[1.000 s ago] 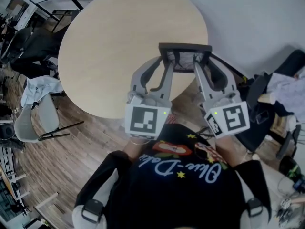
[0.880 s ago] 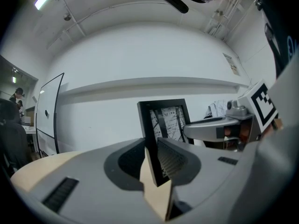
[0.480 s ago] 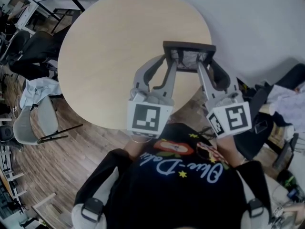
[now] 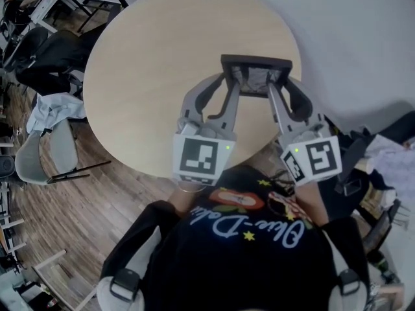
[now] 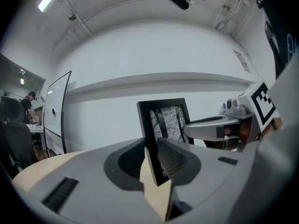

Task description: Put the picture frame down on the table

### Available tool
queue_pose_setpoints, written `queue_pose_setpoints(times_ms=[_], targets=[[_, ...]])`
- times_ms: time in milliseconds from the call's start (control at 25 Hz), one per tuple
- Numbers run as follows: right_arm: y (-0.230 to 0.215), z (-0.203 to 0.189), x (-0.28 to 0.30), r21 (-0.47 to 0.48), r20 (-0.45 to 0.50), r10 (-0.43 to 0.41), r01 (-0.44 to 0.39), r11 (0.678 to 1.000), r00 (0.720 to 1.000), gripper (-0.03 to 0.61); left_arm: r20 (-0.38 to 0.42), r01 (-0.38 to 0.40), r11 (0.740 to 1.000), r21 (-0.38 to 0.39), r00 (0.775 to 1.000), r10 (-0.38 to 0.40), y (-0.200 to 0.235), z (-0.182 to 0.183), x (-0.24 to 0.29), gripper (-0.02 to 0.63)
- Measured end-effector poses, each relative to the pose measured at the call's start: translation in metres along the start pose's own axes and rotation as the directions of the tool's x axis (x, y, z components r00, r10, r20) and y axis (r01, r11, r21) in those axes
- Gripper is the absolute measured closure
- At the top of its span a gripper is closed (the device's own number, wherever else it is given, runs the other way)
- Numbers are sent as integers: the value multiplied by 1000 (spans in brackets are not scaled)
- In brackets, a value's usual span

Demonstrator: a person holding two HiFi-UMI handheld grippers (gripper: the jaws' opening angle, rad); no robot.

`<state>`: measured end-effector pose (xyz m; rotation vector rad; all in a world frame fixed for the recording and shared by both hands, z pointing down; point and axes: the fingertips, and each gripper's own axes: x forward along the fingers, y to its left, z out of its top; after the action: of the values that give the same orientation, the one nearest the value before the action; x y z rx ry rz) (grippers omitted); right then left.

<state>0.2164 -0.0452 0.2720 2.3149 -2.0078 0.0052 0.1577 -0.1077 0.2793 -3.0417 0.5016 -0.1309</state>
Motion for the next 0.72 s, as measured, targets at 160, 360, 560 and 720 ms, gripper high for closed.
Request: queue_pose_setpoints(times_ms=[160, 360, 560, 720], targets=[[2, -4, 3, 11, -9, 44, -44, 999, 999, 502, -16, -39, 999, 6, 999, 39, 1, -6, -4, 531], [1, -14, 4, 18, -8, 117, -117, 993, 993, 502, -44, -109, 994, 21, 993, 110, -3, -16, -7, 531], [2, -13, 31, 1, -15, 209, -209, 978, 978, 502, -75, -198, 980, 25, 977, 200, 18, -18, -5, 531], [6, -7, 79, 0, -38, 282, -282, 959, 959, 502, -100, -270, 963, 2, 958, 269, 58, -18, 7, 531]])
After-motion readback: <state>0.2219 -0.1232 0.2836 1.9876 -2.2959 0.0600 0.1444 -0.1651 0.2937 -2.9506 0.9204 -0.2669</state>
